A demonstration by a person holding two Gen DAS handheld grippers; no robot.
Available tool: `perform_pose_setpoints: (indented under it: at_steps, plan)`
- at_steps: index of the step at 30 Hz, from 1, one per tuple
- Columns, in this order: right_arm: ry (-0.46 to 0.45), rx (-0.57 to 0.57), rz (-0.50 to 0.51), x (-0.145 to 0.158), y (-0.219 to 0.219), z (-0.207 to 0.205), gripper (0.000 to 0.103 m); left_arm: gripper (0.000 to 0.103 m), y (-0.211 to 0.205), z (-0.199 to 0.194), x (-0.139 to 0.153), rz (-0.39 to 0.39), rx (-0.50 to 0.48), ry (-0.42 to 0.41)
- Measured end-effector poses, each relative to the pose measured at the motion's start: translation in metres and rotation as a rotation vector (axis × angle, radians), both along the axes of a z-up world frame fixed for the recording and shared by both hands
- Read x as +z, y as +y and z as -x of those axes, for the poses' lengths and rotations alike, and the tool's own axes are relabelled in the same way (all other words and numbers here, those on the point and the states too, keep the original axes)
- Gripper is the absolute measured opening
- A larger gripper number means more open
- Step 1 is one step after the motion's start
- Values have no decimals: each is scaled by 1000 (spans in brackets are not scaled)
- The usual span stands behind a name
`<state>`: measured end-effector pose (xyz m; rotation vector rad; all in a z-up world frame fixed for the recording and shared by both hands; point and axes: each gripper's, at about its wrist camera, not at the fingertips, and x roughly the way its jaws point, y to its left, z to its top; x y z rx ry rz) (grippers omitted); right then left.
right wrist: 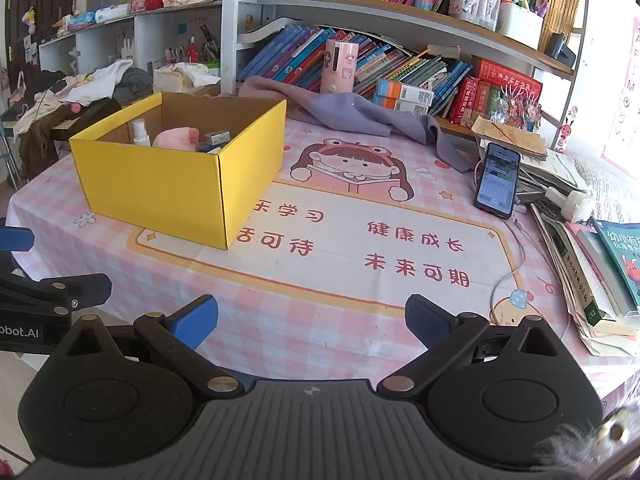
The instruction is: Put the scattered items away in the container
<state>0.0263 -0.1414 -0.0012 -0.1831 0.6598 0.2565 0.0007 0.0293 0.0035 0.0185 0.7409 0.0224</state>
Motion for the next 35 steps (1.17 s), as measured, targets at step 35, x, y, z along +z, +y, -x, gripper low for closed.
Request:
perform_pose_setpoints:
  at_steps: [35]
  plan:
    - [66, 3, 13, -13, 7, -18, 101, 101, 15, -18, -14, 76, 50, 60]
